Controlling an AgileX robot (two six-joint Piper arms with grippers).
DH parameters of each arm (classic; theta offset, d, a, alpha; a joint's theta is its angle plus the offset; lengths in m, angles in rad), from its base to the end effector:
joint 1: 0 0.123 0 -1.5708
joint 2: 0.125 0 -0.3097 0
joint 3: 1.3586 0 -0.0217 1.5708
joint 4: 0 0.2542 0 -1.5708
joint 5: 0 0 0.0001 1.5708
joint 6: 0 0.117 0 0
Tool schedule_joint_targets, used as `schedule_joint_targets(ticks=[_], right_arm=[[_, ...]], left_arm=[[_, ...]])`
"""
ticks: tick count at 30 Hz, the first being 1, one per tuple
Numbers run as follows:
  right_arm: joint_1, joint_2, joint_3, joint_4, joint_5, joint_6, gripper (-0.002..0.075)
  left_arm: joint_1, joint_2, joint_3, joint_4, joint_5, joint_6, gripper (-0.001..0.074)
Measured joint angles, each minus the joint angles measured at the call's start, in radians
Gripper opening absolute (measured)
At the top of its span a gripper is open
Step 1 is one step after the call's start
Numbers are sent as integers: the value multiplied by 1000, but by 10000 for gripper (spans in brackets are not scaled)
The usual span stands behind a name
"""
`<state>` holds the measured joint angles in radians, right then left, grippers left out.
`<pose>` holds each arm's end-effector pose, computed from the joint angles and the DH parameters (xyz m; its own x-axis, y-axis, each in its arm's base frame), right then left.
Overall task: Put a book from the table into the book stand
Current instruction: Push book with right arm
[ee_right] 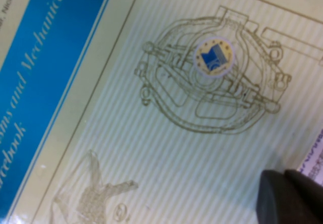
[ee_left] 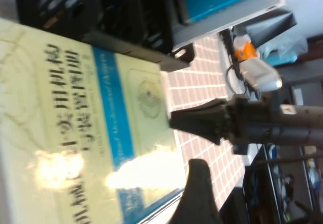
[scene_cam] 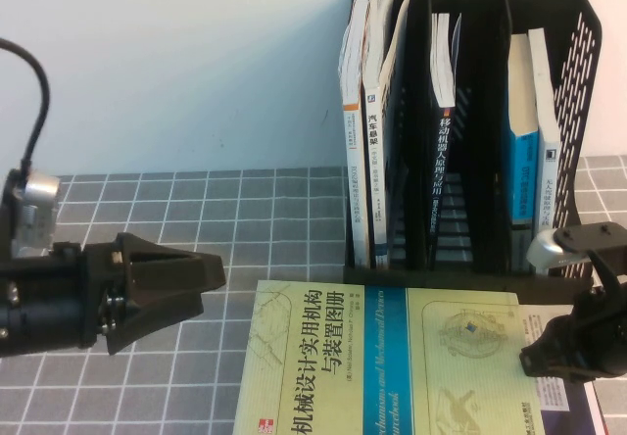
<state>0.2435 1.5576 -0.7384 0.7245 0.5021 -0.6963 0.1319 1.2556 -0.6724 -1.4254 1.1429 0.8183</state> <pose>0.2687 0.1053 0.1771 -0.8606 -0.2494 -0.4440 -0.3944 0.8779 0.2714 0.2226 -0.0768 0.2886 -0.8793 -0.2930 -0.3754 0.2283 0.4325 -0.8723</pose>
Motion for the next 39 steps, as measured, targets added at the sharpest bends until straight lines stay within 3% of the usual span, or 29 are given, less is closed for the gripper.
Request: schedule_joint_targets(ticks=[18, 32, 39], right_arm=[[0, 0, 0, 0, 2, -47, -3], [0, 0, -2, 0, 6, -51, -3], [0, 0, -2, 2, 10, -52, -3]], left_arm=[[6, 410, -60, 79, 14, 203, 499], [6, 699, -191, 84, 12, 206, 500], [-30, 759, -192, 32, 3, 239, 544]])
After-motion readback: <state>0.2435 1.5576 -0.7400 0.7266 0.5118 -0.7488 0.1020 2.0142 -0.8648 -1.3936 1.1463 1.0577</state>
